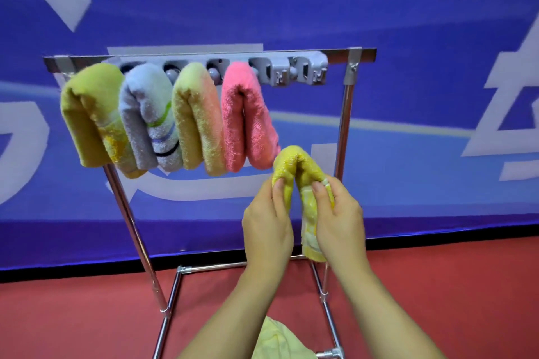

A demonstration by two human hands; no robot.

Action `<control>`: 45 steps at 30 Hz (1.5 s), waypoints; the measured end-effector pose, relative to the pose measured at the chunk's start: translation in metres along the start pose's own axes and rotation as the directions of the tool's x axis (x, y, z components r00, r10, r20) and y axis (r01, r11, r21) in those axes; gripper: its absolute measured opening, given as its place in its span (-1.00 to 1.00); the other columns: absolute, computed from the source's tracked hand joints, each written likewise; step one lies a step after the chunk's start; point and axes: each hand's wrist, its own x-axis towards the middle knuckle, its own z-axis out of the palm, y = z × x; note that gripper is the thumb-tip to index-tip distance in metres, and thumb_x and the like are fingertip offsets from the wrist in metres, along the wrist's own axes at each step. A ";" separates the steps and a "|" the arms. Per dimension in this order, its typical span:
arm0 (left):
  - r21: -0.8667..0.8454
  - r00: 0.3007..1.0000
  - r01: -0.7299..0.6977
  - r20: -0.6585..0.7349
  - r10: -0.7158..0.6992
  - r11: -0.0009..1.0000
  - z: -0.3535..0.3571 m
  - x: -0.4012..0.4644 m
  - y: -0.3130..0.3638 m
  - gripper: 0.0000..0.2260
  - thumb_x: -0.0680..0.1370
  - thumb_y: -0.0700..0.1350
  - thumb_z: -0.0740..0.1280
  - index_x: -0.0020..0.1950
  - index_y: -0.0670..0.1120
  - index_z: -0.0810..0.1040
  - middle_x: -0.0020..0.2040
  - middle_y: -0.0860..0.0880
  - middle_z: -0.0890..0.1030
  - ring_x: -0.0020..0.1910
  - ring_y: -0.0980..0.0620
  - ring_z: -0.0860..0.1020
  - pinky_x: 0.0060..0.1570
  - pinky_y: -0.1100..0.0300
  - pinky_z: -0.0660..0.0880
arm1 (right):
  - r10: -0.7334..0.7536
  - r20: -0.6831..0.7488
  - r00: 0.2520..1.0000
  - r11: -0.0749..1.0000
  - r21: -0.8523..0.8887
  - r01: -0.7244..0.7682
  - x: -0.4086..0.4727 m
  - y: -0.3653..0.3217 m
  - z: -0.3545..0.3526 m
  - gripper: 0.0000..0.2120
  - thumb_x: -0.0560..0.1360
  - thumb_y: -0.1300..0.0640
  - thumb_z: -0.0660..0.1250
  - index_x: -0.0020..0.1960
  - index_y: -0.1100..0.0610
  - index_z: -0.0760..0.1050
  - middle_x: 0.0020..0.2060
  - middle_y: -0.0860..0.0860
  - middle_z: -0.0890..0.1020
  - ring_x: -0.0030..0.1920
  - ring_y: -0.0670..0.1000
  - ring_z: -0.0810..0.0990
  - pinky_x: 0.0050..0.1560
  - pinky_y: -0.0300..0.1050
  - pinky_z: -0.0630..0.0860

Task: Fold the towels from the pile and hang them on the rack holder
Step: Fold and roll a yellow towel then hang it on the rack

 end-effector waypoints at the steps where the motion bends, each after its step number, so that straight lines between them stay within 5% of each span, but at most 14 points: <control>1: -0.023 0.999 -0.030 -0.038 0.030 0.999 0.001 0.004 0.015 -0.74 0.72 0.03 0.13 -0.04 0.02 0.54 -0.20 -0.05 0.62 -0.14 -0.17 0.51 -0.20 -0.02 0.30 | -0.045 -0.025 0.999 0.999 -0.013 0.045 0.008 -0.013 -0.006 -0.83 0.68 0.07 0.23 0.14 0.00 0.60 -0.14 -0.12 0.69 -0.12 -0.08 0.62 -0.05 -0.03 0.54; 9: -0.134 0.951 -0.141 -0.294 0.097 0.981 0.003 0.064 0.097 -0.69 0.74 0.01 0.11 0.11 -0.08 0.61 -0.07 -0.09 0.69 -0.06 -0.18 0.59 -0.15 0.00 0.38 | -0.261 -0.078 0.962 0.960 -0.121 0.251 0.079 -0.093 -0.013 -0.73 0.68 -0.01 0.14 0.29 -0.08 0.54 -0.06 -0.05 0.71 -0.04 0.06 0.64 -0.07 0.09 0.58; 15: -0.073 0.932 -0.095 -0.357 0.063 0.993 0.006 0.099 0.115 -0.67 0.74 0.02 0.09 0.05 -0.10 0.58 -0.09 -0.15 0.68 -0.08 -0.27 0.58 -0.23 0.03 0.17 | -0.353 -0.057 0.934 0.916 -0.226 0.332 0.119 -0.113 -0.007 -0.71 0.70 0.01 0.09 0.27 -0.02 0.53 -0.12 0.04 0.68 -0.13 0.12 0.61 -0.18 0.11 0.56; 20: -0.002 0.944 -0.077 -0.321 0.072 0.997 0.013 0.118 0.109 -0.66 0.75 0.02 0.06 0.06 -0.11 0.55 -0.05 -0.17 0.67 -0.05 -0.29 0.58 -0.21 0.03 0.20 | -0.320 0.010 0.947 0.900 -0.309 0.307 0.141 -0.107 -0.002 -0.72 0.72 0.02 0.08 0.27 0.03 0.52 -0.16 0.04 0.61 -0.18 0.12 0.49 -0.24 -0.01 0.37; 26: 0.037 0.974 -0.048 -0.218 0.055 0.998 0.023 0.119 0.070 -0.68 0.74 0.03 0.04 0.11 -0.09 0.53 0.00 -0.16 0.65 0.01 -0.28 0.57 -0.13 -0.03 0.35 | -0.241 0.090 0.966 0.919 -0.298 0.257 0.144 -0.064 0.015 -0.74 0.69 0.05 0.10 0.28 -0.03 0.49 -0.12 0.11 0.66 -0.08 0.23 0.60 -0.21 0.06 0.46; 29: -0.199 0.999 -0.047 -0.029 0.042 0.979 0.030 0.118 0.054 -0.67 0.73 0.08 0.06 0.34 0.00 0.51 0.20 0.00 0.64 0.13 -0.01 0.57 0.05 0.11 0.39 | -0.235 0.162 0.958 0.944 -0.195 0.265 0.135 -0.050 0.020 -0.70 0.67 0.09 0.12 0.34 -0.07 0.48 -0.01 0.07 0.69 0.03 0.18 0.63 -0.02 0.12 0.56; 32: -0.398 0.990 0.007 0.134 0.051 0.917 0.035 0.121 0.036 -0.49 0.64 0.26 0.07 0.44 0.00 0.46 0.33 0.02 0.59 0.33 0.03 0.55 0.38 -0.08 0.45 | -0.176 0.263 0.949 0.974 -0.093 0.207 0.124 -0.045 0.019 -0.68 0.70 0.01 0.15 0.43 -0.11 0.43 0.15 -0.08 0.68 0.13 -0.02 0.63 0.03 -0.15 0.55; 35: -0.391 0.963 0.056 0.263 0.054 0.919 0.037 0.123 0.013 -0.48 0.62 0.30 0.08 0.39 0.02 0.51 0.33 0.05 0.60 0.36 0.11 0.53 0.43 -0.09 0.41 | -0.127 0.333 0.935 0.983 -0.084 0.164 0.115 -0.029 0.015 -0.64 0.69 -0.09 0.15 0.48 -0.18 0.37 0.14 -0.20 0.65 0.07 -0.24 0.62 -0.05 -0.43 0.46; 38: -0.349 0.935 0.070 0.350 0.060 0.935 0.027 0.106 -0.006 -0.65 0.73 0.14 0.07 0.42 0.07 0.47 0.34 0.19 0.55 0.35 0.33 0.46 0.38 0.27 0.34 | -0.107 0.342 0.934 0.987 -0.074 0.141 0.103 -0.002 0.009 -0.58 0.67 -0.18 0.14 0.53 -0.25 0.26 0.29 -0.22 0.61 0.25 -0.23 0.58 0.21 -0.19 0.49; 42: -0.191 0.889 0.146 0.456 -0.044 0.971 0.026 0.074 -0.062 -0.46 0.71 0.18 0.09 0.66 0.02 0.17 0.63 0.16 0.23 0.54 0.34 0.17 0.55 0.26 0.08 | -0.012 0.313 0.950 0.990 -0.132 0.056 0.076 0.059 0.008 -0.42 0.61 -0.28 0.15 0.59 -0.18 0.17 0.48 -0.16 0.45 0.44 -0.09 0.46 0.44 0.02 0.40; 45: -0.060 0.829 0.273 0.521 -0.203 0.960 0.032 0.047 -0.119 -0.46 0.71 0.14 0.12 0.66 -0.01 0.18 0.63 0.13 0.23 0.48 0.34 0.20 0.41 0.35 0.10 | 0.138 0.386 0.912 0.967 -0.250 -0.040 0.044 0.121 0.014 -0.39 0.64 -0.19 0.21 0.62 -0.06 0.17 0.54 -0.11 0.36 0.51 -0.11 0.36 0.53 0.03 0.30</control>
